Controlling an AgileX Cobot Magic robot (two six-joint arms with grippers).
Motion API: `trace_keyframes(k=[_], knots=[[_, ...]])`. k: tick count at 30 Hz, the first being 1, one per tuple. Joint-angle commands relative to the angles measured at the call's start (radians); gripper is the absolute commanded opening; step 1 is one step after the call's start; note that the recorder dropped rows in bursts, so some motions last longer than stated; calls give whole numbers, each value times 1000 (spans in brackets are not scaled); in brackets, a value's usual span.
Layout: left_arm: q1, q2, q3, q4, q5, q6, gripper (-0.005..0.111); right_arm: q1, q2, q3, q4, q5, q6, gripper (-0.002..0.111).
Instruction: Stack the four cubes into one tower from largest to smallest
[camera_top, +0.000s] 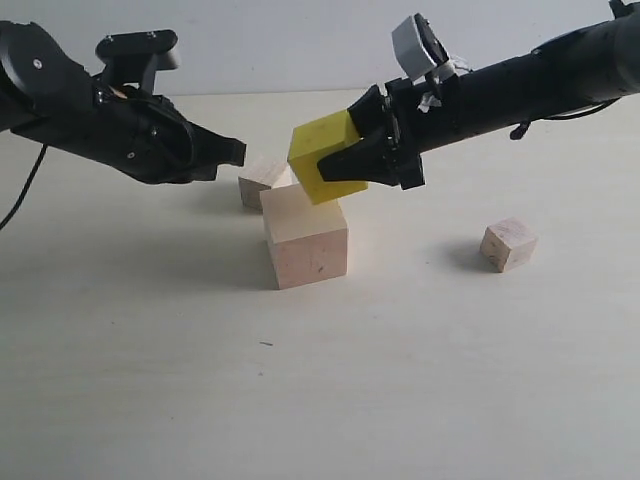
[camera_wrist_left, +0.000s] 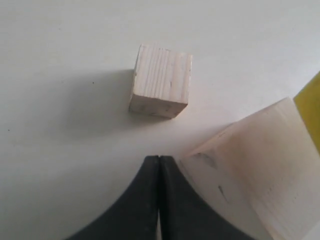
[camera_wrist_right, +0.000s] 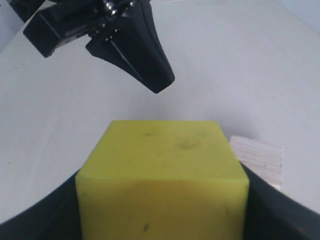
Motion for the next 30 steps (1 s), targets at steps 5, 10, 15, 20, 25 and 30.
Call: trace_keyframes(k=[5, 10, 15, 20, 25, 30], knots=[[1, 48, 25, -33, -4, -30, 0, -3, -64, -7, 23, 12, -11, 0], [-42, 99, 22, -72, -14, -13, 0, -36, -81, -7, 80, 12, 6, 0], [-79, 129, 21, -91, -69, -2, 0, -74, -81, -7, 96, 12, 33, 0], [-81, 154, -19, -95, -77, -2, 0, -73, -81, -7, 94, 12, 35, 0], [-81, 182, -83, -91, -70, -2, 0, -73, -81, -7, 92, 12, 42, 0], [-81, 221, -129, -91, -44, 2, 0, -73, -81, -7, 92, 12, 44, 0]])
